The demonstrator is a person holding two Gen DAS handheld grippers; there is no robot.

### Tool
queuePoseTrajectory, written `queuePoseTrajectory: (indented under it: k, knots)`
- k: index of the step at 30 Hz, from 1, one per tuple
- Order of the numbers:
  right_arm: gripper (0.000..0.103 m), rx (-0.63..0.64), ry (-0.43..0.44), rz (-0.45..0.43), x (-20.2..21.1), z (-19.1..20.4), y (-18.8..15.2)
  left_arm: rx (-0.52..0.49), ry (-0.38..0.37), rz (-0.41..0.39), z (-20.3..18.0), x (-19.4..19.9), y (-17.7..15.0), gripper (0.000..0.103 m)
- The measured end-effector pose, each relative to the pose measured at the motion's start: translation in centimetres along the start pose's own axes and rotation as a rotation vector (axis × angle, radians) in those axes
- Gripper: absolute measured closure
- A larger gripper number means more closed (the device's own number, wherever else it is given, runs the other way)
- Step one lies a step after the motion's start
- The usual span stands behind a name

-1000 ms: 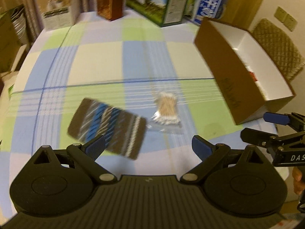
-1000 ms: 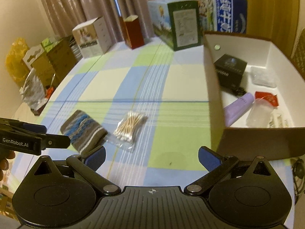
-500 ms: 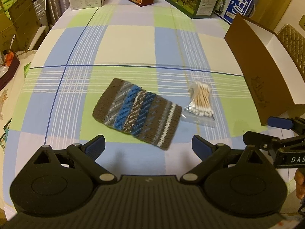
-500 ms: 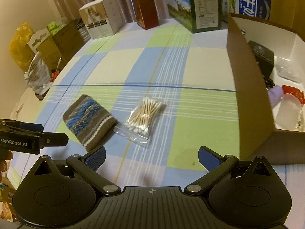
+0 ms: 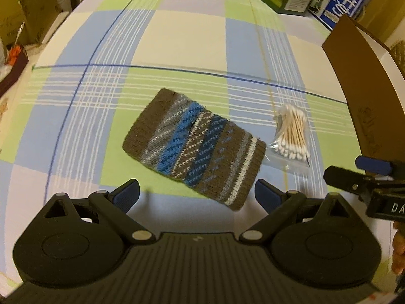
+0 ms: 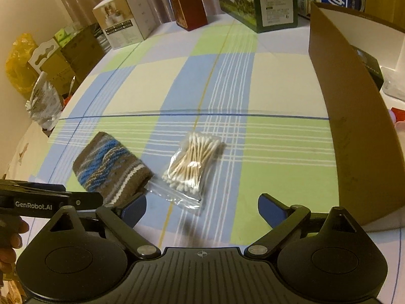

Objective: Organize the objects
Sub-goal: 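Close the left tool on the knitted sock while the right tool grasps the cotton-swab bag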

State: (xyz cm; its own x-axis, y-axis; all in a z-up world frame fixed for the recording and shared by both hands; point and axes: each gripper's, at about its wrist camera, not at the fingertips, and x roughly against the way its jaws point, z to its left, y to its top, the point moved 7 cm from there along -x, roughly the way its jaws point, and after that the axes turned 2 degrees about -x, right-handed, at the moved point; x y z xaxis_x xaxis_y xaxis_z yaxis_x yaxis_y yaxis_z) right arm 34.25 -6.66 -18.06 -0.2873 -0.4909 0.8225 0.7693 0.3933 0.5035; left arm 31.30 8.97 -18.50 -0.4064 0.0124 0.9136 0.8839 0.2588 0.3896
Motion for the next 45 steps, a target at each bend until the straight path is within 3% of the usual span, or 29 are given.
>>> queuePoseTrajectory:
  k: [9, 14, 21, 24, 31, 33, 38, 41, 45]
  knots:
    - [0.01, -0.043, -0.021, 0.022, -1.6, -1.1, 0.7, 0.133, -0.055, 0.009, 0.2, -2.5, 1.9, 0.007]
    - [0.01, -0.069, -0.032, 0.02, -2.3, -1.6, 1.4, 0.206, -0.055, 0.024, 0.4, -4.0, 3.5, 0.002]
    - [0.011, -0.08, -0.01, 0.0, -4.0, -0.9, 2.3, 0.099, 0.01, -0.008, -0.5, -5.2, 5.4, 0.003]
    - [0.023, -0.069, -0.003, -0.007, -5.0, -0.2, 2.6, 0.023, 0.048, -0.015, -0.7, -5.7, 5.7, 0.003]
    - [0.038, 0.006, -0.022, -0.022, -6.6, 1.5, 2.9, -0.132, 0.131, -0.025, -1.1, -6.8, 6.2, 0.008]
    - [0.047, 0.06, -0.047, -0.025, -6.9, 1.9, 2.9, -0.136, 0.131, -0.025, -0.8, -6.9, 6.2, 0.008]
    - [0.057, 0.148, -0.087, -0.029, -7.2, 2.4, 2.4, -0.151, 0.124, -0.033, -0.7, -6.8, 5.9, 0.011]
    - [0.07, 0.169, -0.098, -0.03, -7.2, 2.1, 2.3, -0.152, 0.12, -0.035, -0.6, -6.6, 6.0, 0.018]
    - [0.077, 0.155, -0.086, -0.029, -7.1, 1.9, 2.2, -0.16, 0.119, -0.039, -0.6, -6.0, 5.9, 0.032]
